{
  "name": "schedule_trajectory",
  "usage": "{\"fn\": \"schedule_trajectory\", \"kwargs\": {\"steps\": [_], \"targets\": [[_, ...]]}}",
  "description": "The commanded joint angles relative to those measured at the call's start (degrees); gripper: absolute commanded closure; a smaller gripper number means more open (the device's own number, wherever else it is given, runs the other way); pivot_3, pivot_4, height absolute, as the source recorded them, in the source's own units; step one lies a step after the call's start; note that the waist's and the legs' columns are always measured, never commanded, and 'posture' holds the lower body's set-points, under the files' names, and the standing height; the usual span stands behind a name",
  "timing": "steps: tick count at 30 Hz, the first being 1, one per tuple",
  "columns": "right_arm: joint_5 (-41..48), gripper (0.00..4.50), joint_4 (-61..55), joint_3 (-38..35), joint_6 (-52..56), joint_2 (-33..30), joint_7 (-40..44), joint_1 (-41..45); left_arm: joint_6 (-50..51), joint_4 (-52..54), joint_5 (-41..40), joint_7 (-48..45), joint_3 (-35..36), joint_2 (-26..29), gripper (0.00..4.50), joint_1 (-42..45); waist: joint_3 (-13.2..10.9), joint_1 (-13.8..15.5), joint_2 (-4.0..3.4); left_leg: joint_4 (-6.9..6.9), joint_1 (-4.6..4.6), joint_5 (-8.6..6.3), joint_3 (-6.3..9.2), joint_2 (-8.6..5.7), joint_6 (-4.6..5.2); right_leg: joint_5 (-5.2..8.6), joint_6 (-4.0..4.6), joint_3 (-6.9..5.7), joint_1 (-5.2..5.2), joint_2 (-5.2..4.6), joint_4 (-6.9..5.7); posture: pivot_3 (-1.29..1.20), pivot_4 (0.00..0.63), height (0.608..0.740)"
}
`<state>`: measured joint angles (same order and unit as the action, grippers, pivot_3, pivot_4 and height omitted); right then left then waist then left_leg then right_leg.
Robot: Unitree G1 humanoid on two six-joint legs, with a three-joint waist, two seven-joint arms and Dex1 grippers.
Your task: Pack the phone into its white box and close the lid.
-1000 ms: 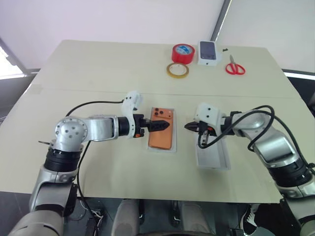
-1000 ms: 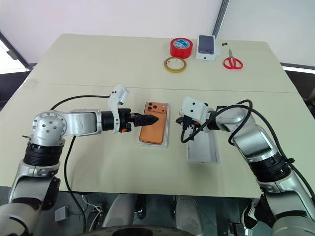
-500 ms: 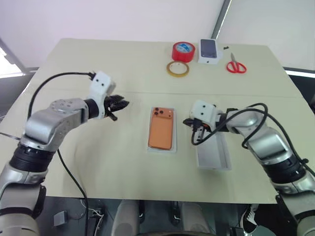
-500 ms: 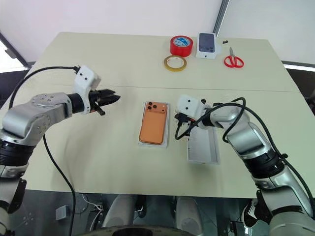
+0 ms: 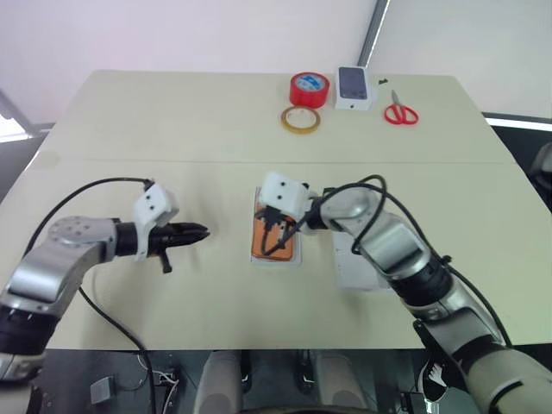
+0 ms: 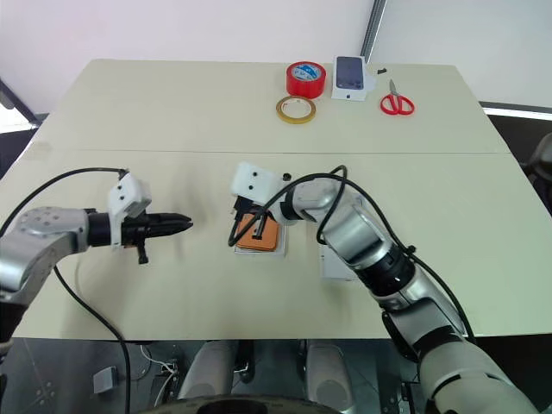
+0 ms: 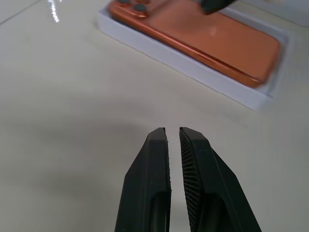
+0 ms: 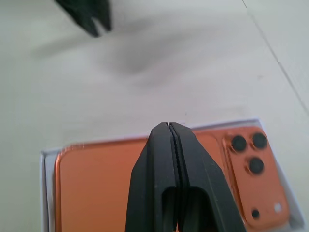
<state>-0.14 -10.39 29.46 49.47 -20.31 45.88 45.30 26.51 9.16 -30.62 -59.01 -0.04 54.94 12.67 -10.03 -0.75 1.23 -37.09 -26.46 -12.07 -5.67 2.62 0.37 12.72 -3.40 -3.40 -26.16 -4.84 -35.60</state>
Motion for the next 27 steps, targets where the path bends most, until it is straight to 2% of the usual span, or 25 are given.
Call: {"fn": "schedule_trajectory", "kwargs": {"steps": [1,6,12,17,22,23,27], "targets": [[-1.4,4.50,1.8,1.8,0.0,1.5,-1.3,1.9,-2.8,3.5,-0.7,-2.3,4.6,0.7,4.00,-1.9,0.0,0.1,0.00,0.00,0.00,-0.02,-0.01,0.00,-0.03,0.00,0.00,0.00,-0.08,-0.02,0.00,0.00,0.150,0.740],[-2.8,4.50,4.8,3.1,0.0,3.0,-2.6,2.6,-3.0,4.0,0.8,-2.8,6.5,0.7,4.00,-4.9,0.0,-0.3,0.01,0.01,-0.06,0.06,-0.27,-0.01,0.10,-0.03,0.03,0.03,-0.05,-0.16,-0.13,0.00,0.150,0.740],[-3.4,4.50,4.6,3.6,0.4,2.3,-2.0,2.7,-3.2,3.7,1.4,-2.3,8.3,-0.1,4.00,-6.4,0.0,-0.3,0.01,-0.01,-0.01,0.12,-0.30,0.12,0.05,-0.02,0.01,0.03,-0.19,0.14,-0.46,0.00,0.150,0.740],[-1.4,4.50,1.2,0.4,0.5,1.2,-0.8,2.2,-3.0,1.0,2.1,-0.9,8.5,-1.4,4.00,-4.5,0.0,-0.3,0.01,-0.01,0.00,0.14,-0.32,0.14,0.03,-0.01,0.00,0.02,-0.20,0.18,-0.49,0.00,0.150,0.740],[1.6,4.50,-3.2,-5.3,1.4,-3.9,1.4,1.5,4.4,-1.4,4.0,5.6,4.6,-4.9,4.00,3.4,0.0,0.3,0.06,-0.08,-0.01,0.16,-0.31,0.12,0.02,-0.01,-0.06,0.00,-0.12,0.22,-0.51,0.00,0.150,0.740],[1.8,4.50,-3.8,-6.1,1.5,-5.7,2.1,1.1,5.2,-1.3,4.8,6.1,3.1,-5.6,4.26,4.4,0.0,0.2,0.06,-0.11,0.00,0.16,-0.32,0.10,0.02,-0.08,-0.20,0.00,-0.07,0.22,-0.51,0.00,0.150,0.740],[0.8,4.50,-5.0,-6.2,0.2,-13.0,4.0,-0.3,5.9,-0.7,8.0,5.9,-2.2,-7.7,4.26,7.7,0.0,0.1,0.07,-0.12,0.00,0.16,-0.43,0.08,0.03,-0.08,-0.26,0.01,-0.07,0.21,-0.51,0.00,0.150,0.740]]}}
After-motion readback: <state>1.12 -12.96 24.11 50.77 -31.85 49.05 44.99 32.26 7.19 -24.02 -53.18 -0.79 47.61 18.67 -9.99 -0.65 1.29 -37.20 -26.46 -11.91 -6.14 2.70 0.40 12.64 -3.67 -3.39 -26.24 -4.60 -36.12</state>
